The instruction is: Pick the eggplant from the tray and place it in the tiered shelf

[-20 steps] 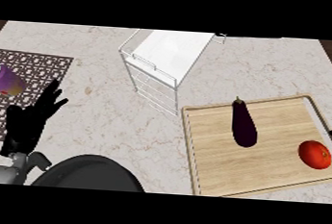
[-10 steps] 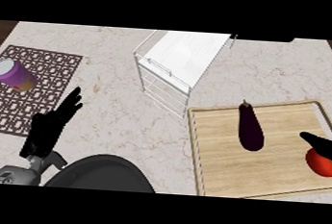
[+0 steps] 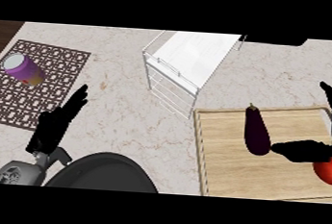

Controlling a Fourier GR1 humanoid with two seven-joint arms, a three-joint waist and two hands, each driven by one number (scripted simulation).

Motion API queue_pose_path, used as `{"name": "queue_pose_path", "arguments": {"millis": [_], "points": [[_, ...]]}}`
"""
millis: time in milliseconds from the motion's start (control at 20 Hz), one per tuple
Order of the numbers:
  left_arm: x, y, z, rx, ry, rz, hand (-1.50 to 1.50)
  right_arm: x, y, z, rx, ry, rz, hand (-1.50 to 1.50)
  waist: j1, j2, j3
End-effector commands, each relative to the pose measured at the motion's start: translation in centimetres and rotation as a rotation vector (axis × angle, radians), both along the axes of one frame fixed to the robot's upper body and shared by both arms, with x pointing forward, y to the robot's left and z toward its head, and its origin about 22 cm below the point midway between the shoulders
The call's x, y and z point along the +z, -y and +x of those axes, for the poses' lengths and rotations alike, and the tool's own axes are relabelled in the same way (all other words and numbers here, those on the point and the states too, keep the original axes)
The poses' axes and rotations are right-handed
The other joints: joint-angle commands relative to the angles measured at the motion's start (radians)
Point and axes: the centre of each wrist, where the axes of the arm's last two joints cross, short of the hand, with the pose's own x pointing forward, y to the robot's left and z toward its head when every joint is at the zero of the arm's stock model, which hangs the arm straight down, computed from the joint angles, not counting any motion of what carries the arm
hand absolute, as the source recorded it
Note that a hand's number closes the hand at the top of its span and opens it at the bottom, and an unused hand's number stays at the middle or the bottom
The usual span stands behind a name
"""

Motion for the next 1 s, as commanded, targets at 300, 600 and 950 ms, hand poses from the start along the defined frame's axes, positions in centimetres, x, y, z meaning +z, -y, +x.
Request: {"name": "queue_pose_path", "arguments": {"millis": [300,600,950], "points": [[-1.1,2.0,-0.2,-0.070,-0.060,-0.022,0.00,-2.2,0.7,3.1,-0.233,-0.434,-0.534,-1.50,0.063,0.018,-0.010],[-1.9,3.0,-0.3,-0.058,-0.057,-0.049,0.00,-4.2,-4.3,5.4,-0.176,-0.516,-0.496,-1.50,0.048,0.010,-0.006],[-2.8,2.3,-0.5,-0.044,-0.084,-0.044,0.00,-6.5,-6.3,8.8,-0.203,-0.628,-0.462,-1.50,0.018,0.008,-0.007]]}}
